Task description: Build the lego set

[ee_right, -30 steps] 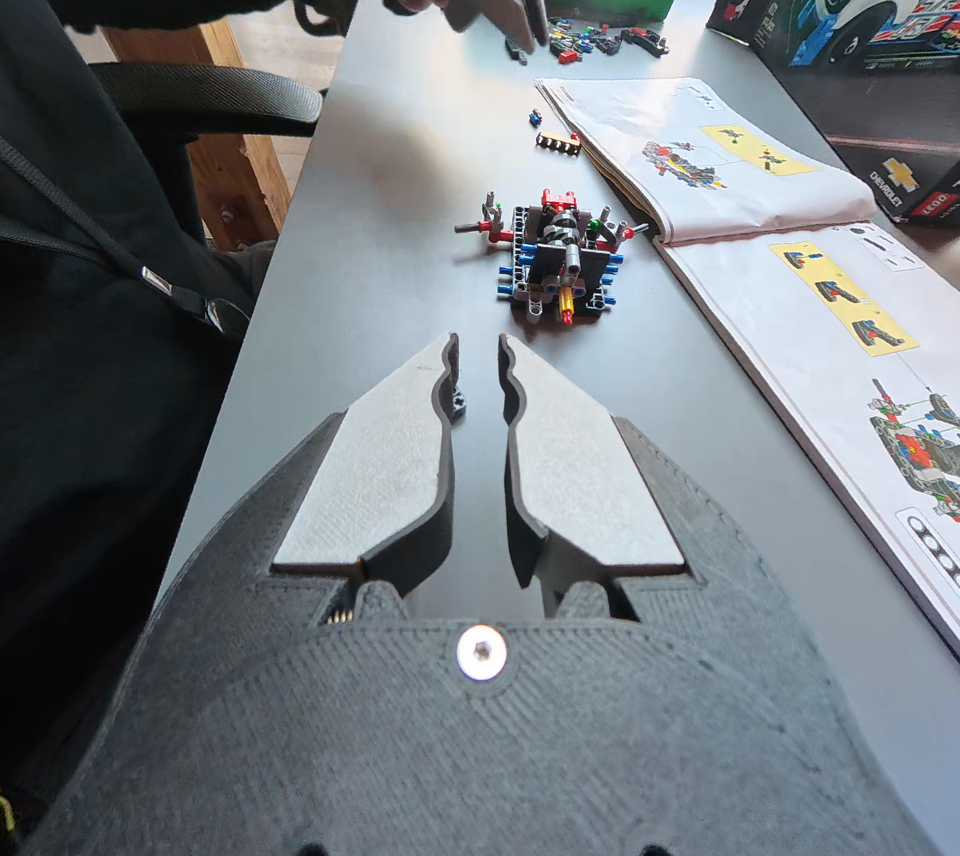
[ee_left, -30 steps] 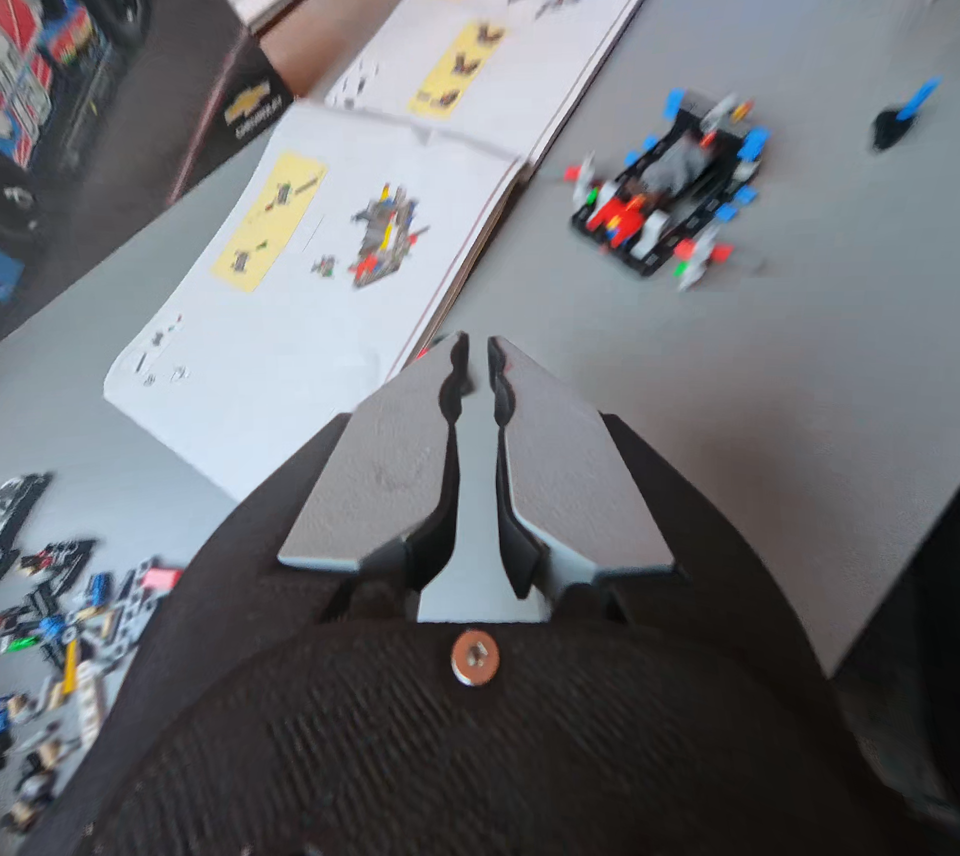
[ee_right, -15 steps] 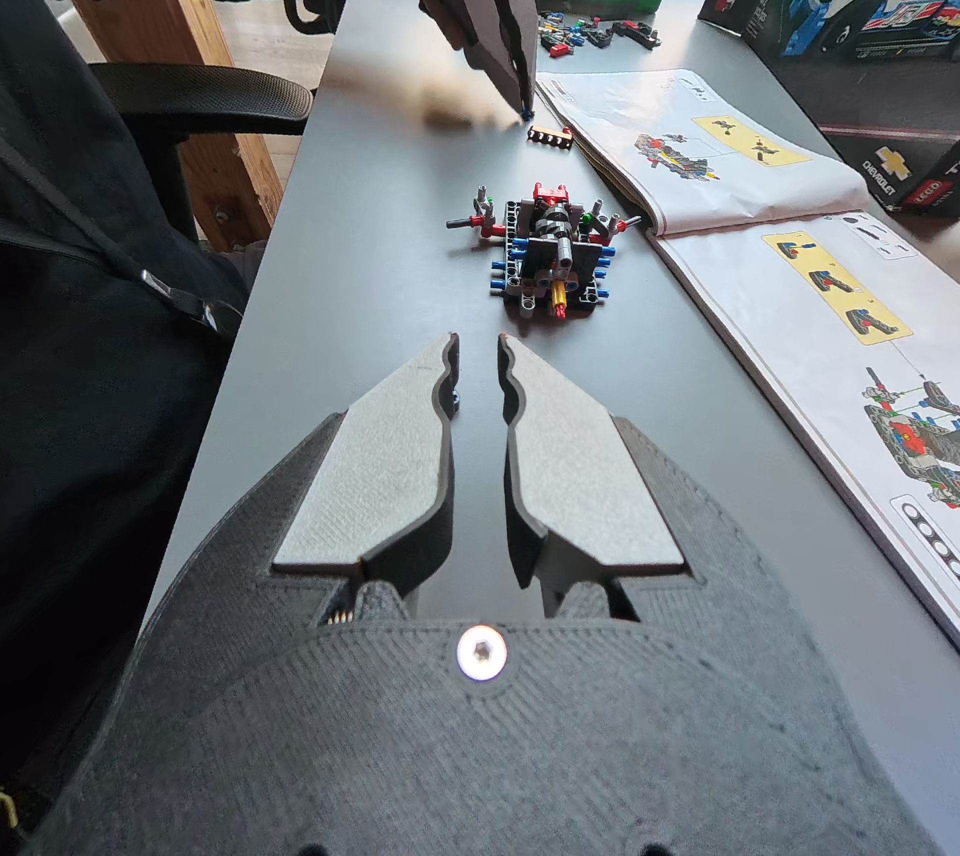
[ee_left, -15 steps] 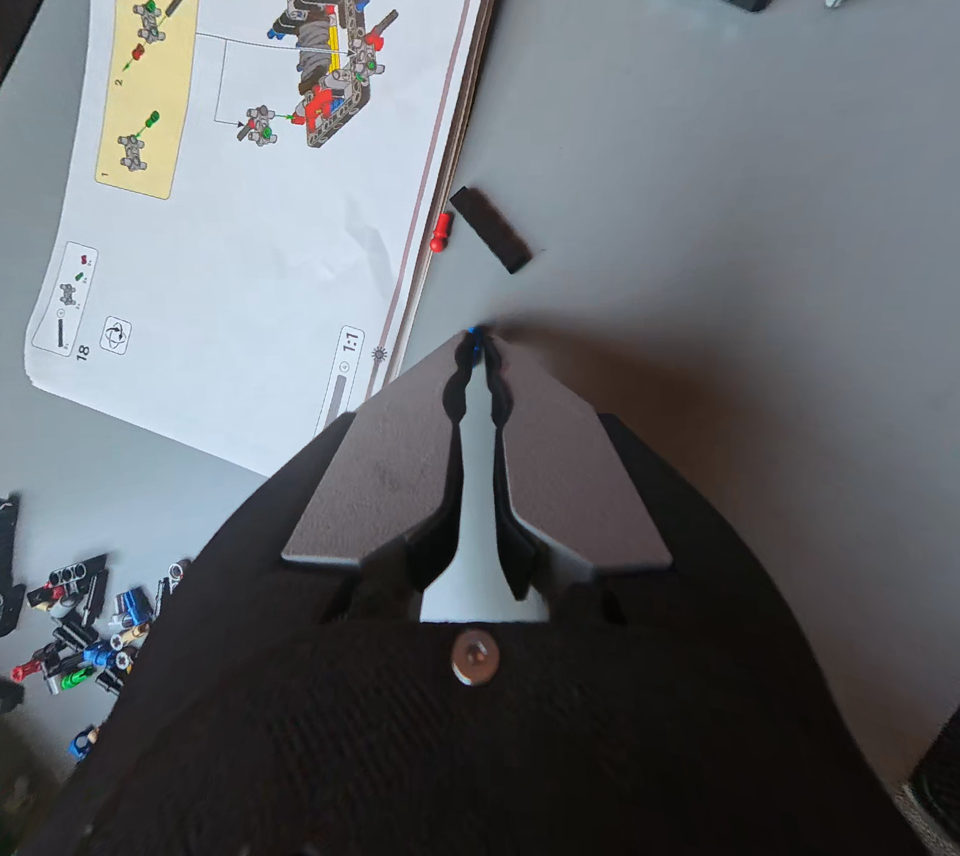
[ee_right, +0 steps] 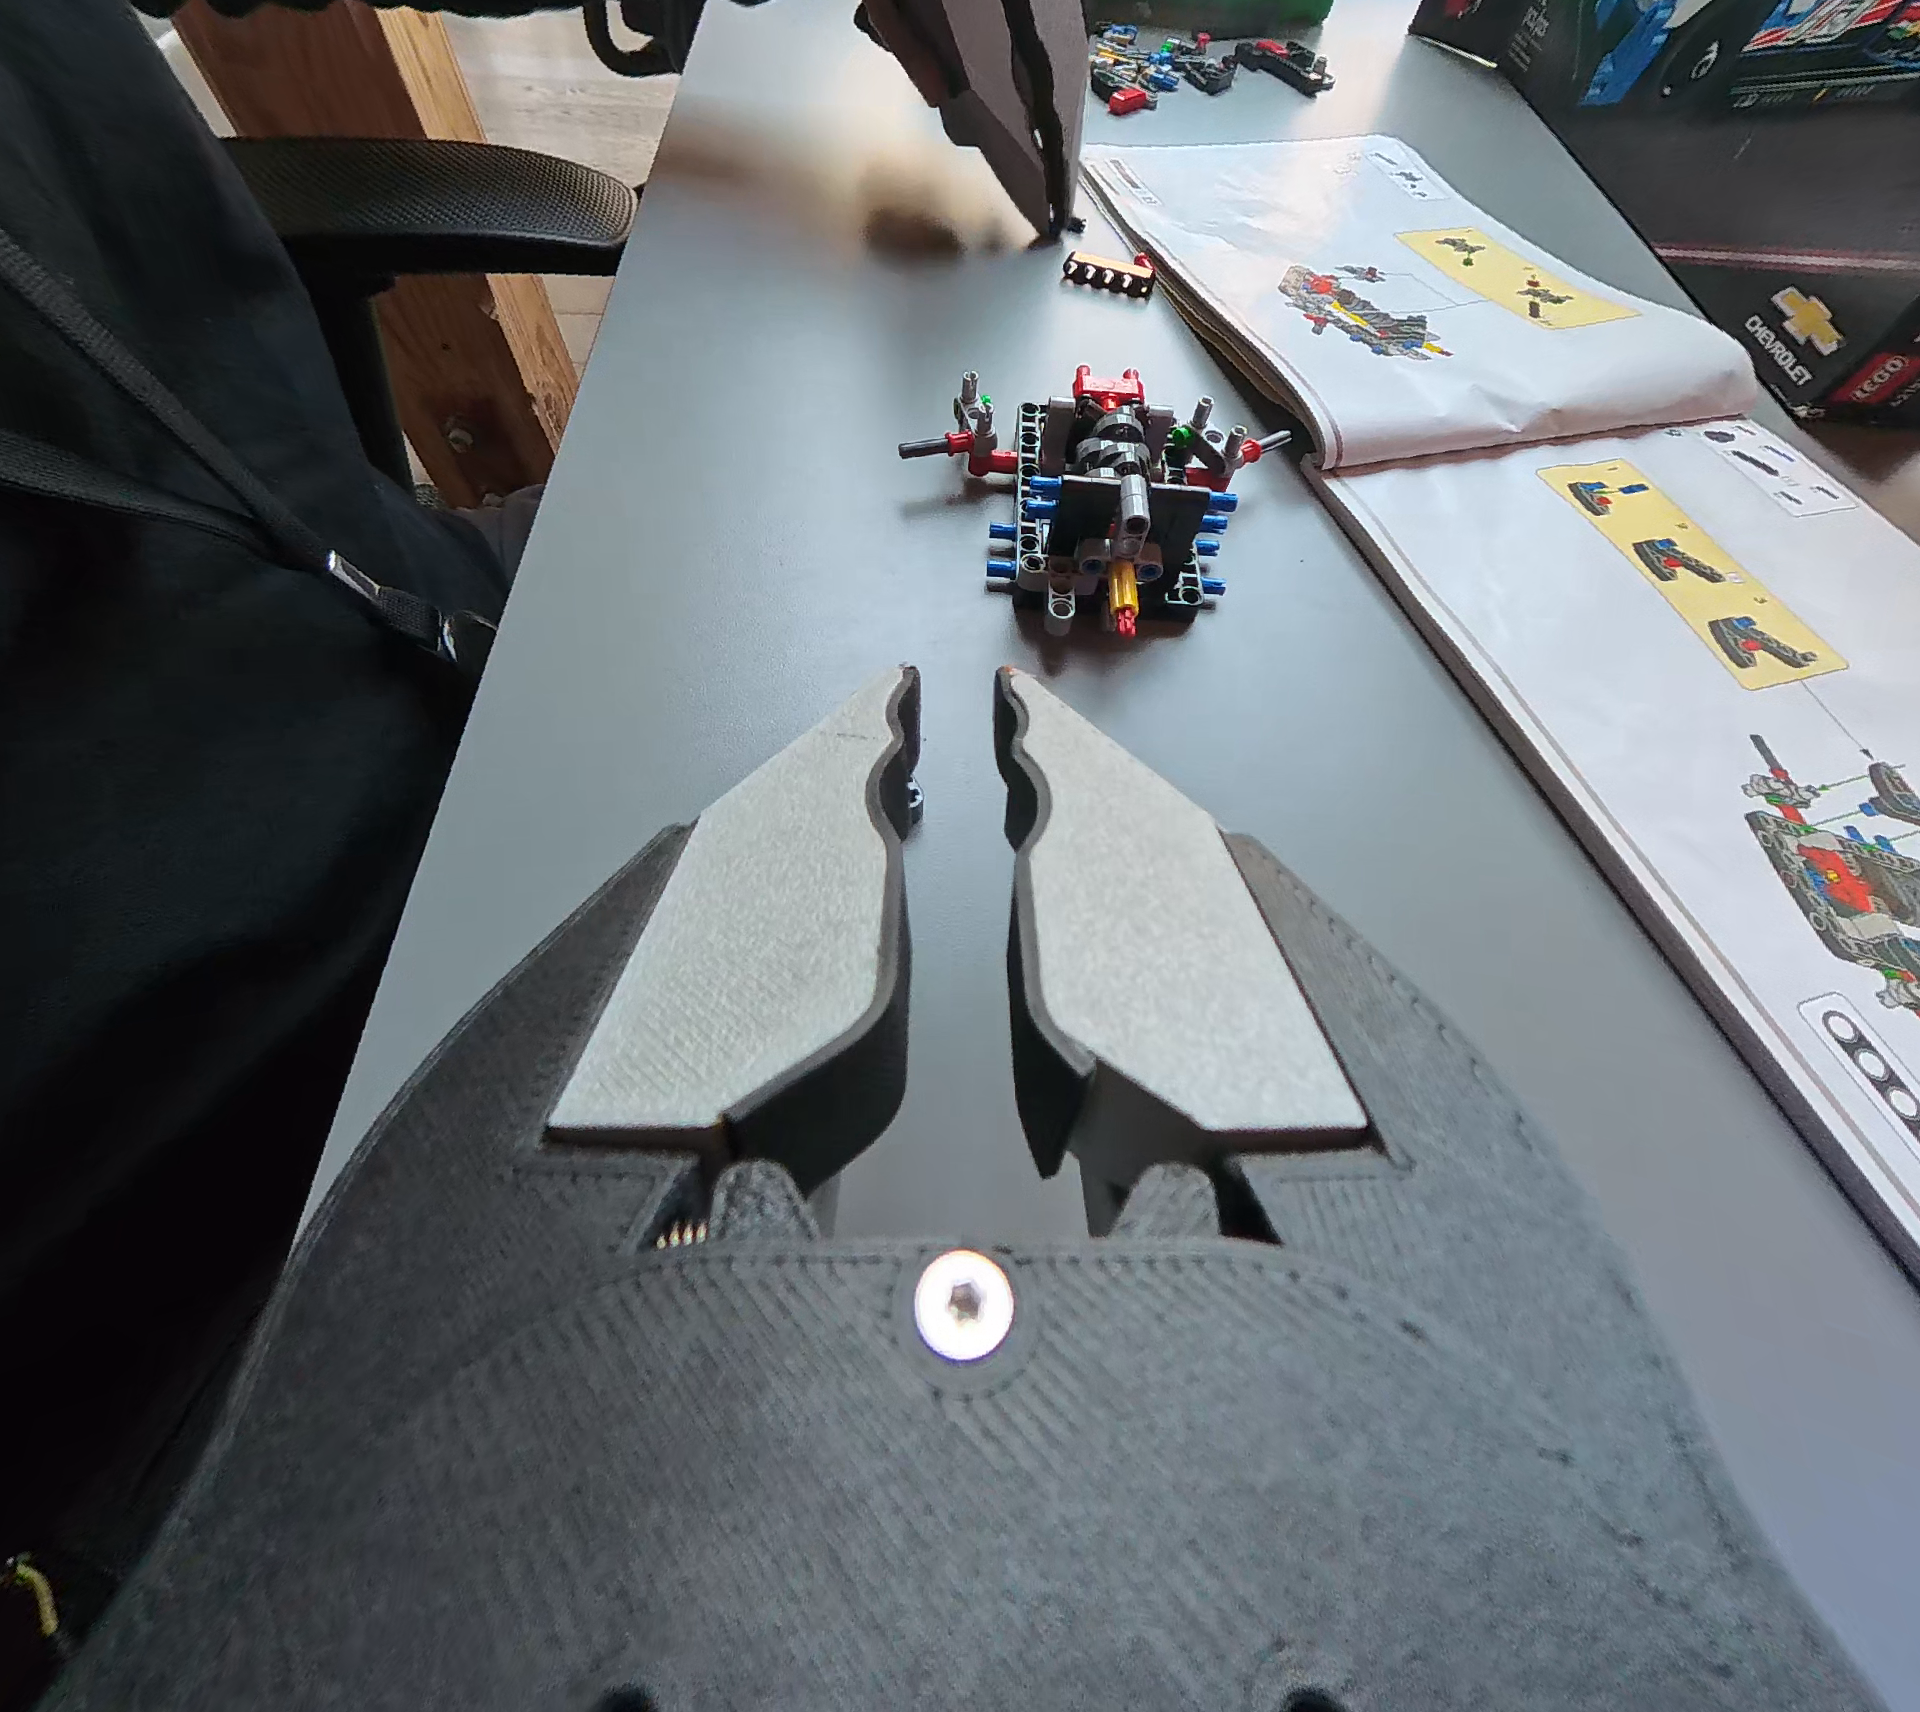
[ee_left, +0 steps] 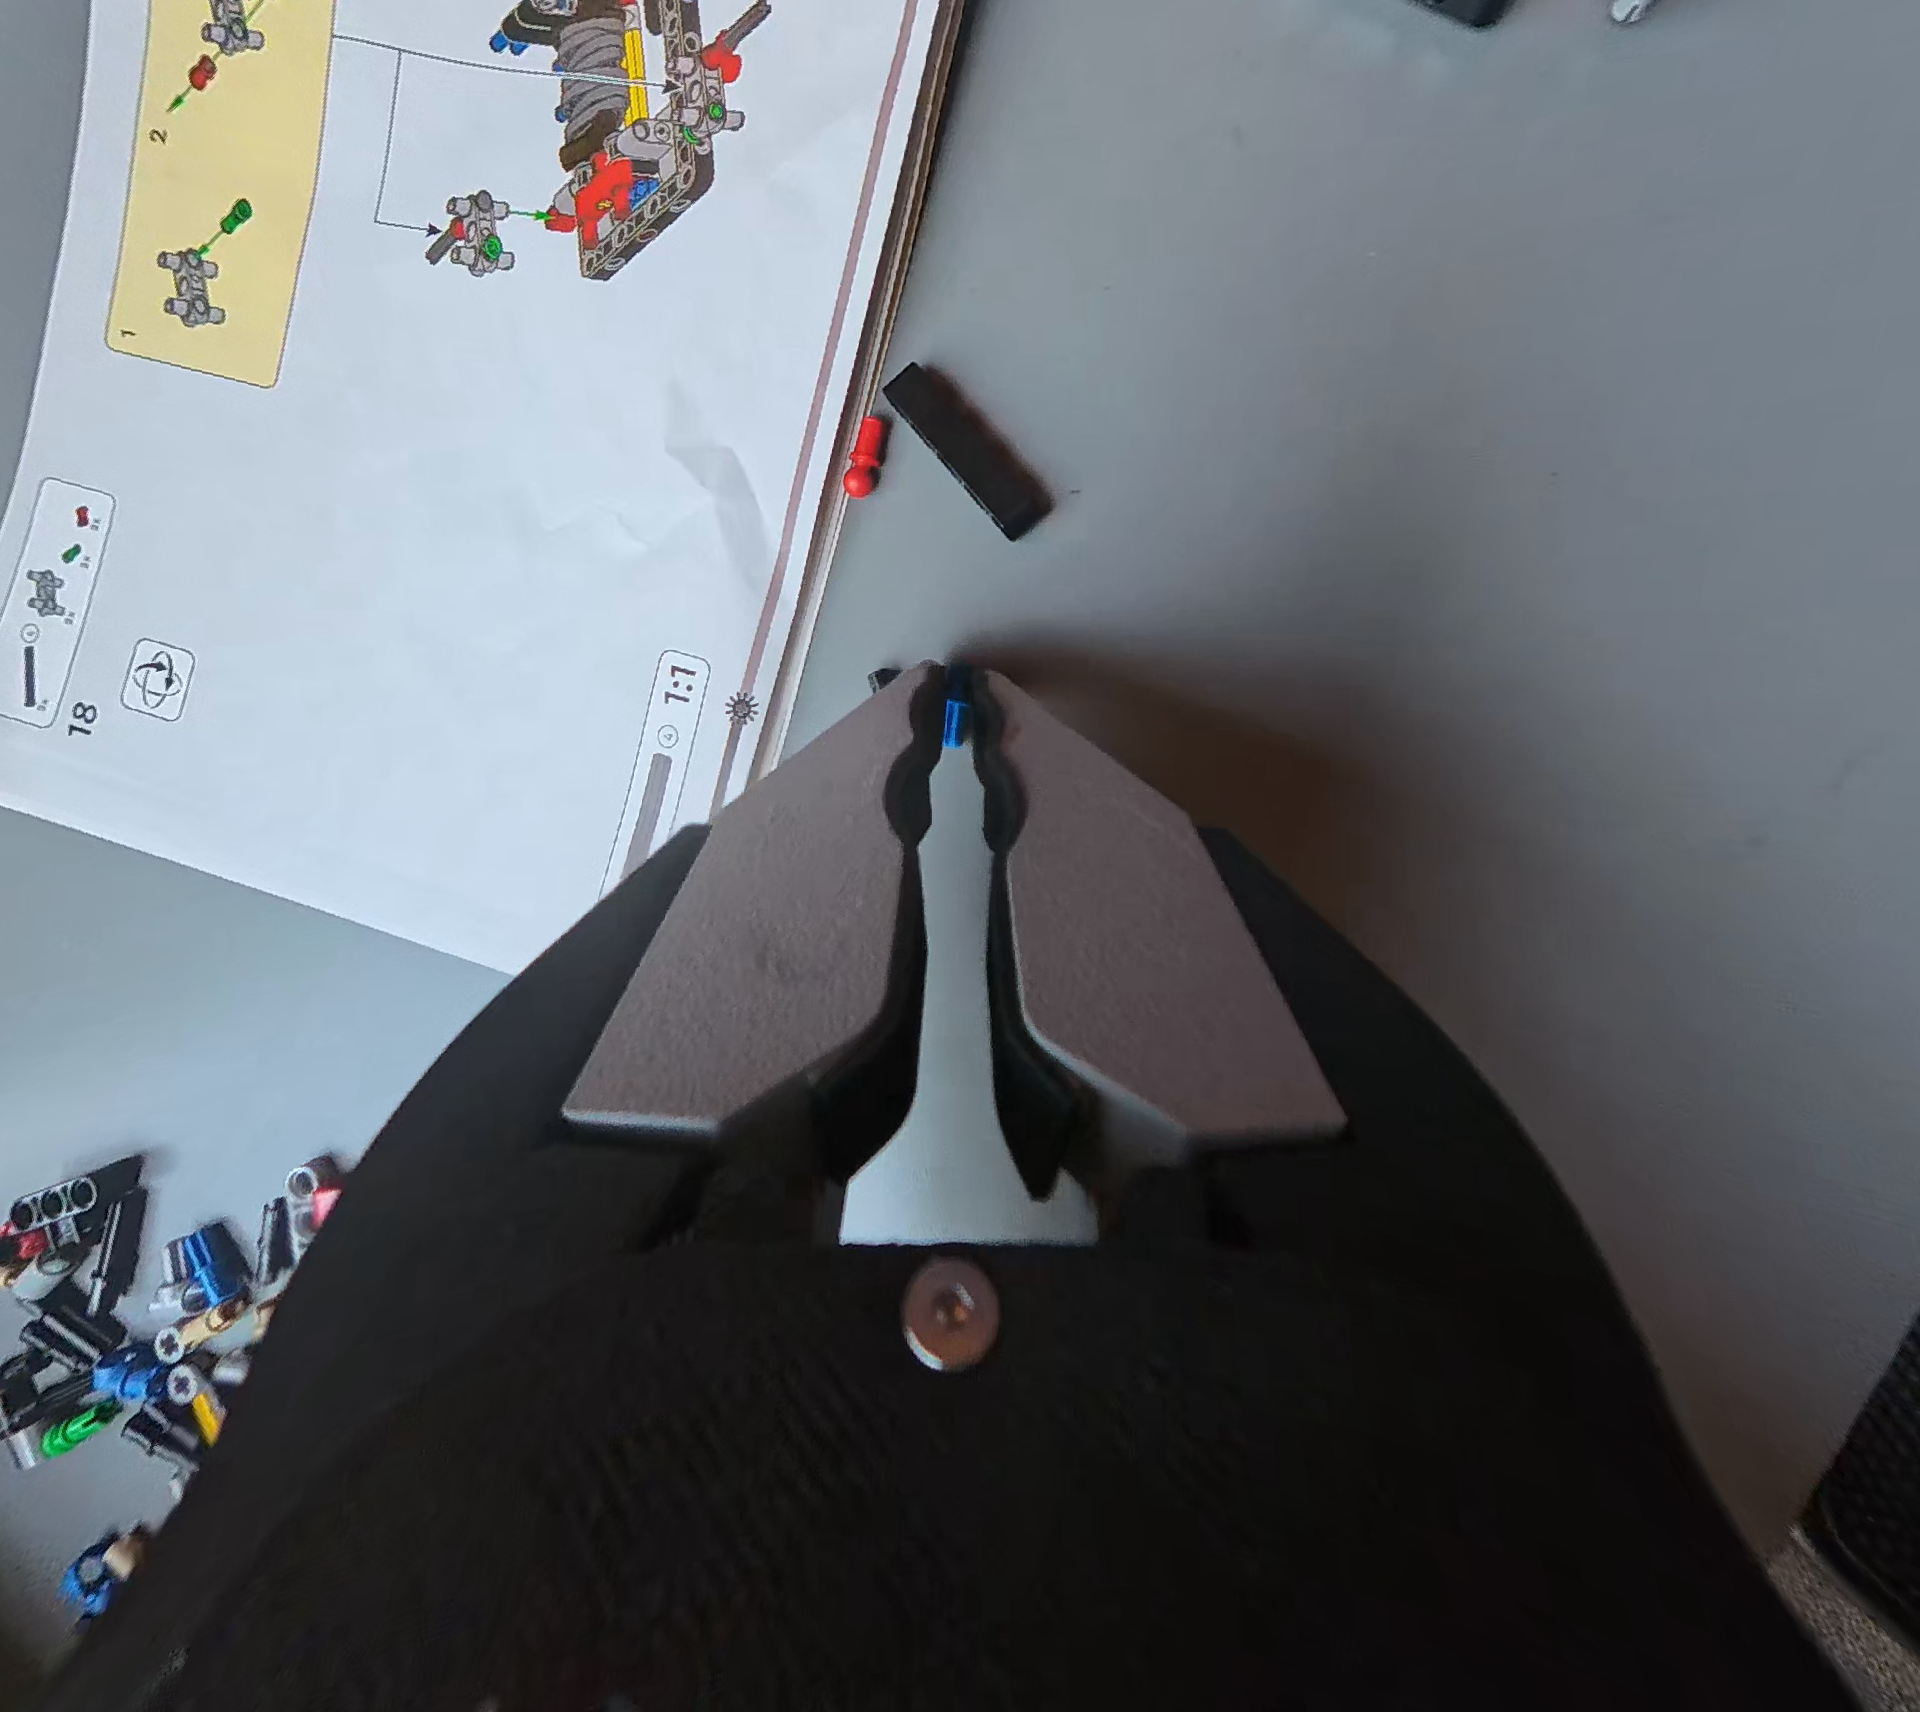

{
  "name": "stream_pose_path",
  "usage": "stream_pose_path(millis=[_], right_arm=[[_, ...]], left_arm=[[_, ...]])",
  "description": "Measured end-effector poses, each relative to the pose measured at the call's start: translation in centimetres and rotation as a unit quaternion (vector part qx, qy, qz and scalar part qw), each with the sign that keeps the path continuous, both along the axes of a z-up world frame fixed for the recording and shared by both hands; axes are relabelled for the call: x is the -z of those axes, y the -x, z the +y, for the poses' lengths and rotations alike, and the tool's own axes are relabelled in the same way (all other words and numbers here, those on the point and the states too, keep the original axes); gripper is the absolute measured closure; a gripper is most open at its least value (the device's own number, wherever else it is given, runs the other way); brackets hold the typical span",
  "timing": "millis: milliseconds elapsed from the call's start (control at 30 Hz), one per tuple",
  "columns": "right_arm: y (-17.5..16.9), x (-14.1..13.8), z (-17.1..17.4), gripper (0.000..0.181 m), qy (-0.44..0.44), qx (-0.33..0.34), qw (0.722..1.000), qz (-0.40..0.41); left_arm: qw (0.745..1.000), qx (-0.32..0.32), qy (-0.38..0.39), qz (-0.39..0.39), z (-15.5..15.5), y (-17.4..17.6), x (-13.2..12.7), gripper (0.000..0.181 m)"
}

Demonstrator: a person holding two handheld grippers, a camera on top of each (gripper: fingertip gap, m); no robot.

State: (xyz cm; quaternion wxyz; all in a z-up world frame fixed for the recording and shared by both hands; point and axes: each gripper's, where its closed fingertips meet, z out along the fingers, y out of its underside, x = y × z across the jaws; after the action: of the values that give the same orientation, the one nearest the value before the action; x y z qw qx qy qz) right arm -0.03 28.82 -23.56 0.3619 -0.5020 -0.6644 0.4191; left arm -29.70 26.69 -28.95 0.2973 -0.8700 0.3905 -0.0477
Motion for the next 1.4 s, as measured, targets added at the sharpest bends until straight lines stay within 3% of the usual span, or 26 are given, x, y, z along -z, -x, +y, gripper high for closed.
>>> stream_pose_path(millis=[100,200,300,433,533,633,867,1400], right_arm=[[0.0,-0.1,-0.1,0.171,0.003,-0.001,1.0,0.001],[0.0,-0.5,0.2,0.173,0.01,0.007,1.0,0.005],[0.4,-1.6,0.7,0.175,0.034,0.024,0.999,0.018],[1.9,-3.7,0.5,0.176,0.096,0.038,0.994,0.038],[3.1,-5.0,0.0,0.177,0.137,0.044,0.988,0.052],[3.4,-5.9,-0.6,0.174,0.167,0.038,0.983,0.068],[2.7,-5.7,-0.9,0.176,0.187,0.038,0.98,0.064],[2.6,-5.2,-0.4,0.181,0.217,0.043,0.973,0.057]], left_arm=[[1.0,0.009,-0.005,-0.013,-0.2,-0.9,-0.4,0.18],[0.998,0.03,-0.057,-0.022,0.0,-3.0,-2.6,0.18],[0.982,0.089,-0.152,-0.067,0.0,-8.9,-7.0,0.18],[0.94,0.136,-0.301,-0.087,0.6,-17.9,-11.6,0.18],[0.915,0.149,-0.365,-0.085,0.9,-23.1,-12.4,0.18],[0.901,0.164,-0.399,-0.051,1.2,-26.0,-11.6,0.18],[0.893,0.171,-0.415,-0.037,1.5,-27.9,-10.9,0.18],[0.881,0.159,-0.445,0.015,2.2,-28.2,-10.4,0.18]])
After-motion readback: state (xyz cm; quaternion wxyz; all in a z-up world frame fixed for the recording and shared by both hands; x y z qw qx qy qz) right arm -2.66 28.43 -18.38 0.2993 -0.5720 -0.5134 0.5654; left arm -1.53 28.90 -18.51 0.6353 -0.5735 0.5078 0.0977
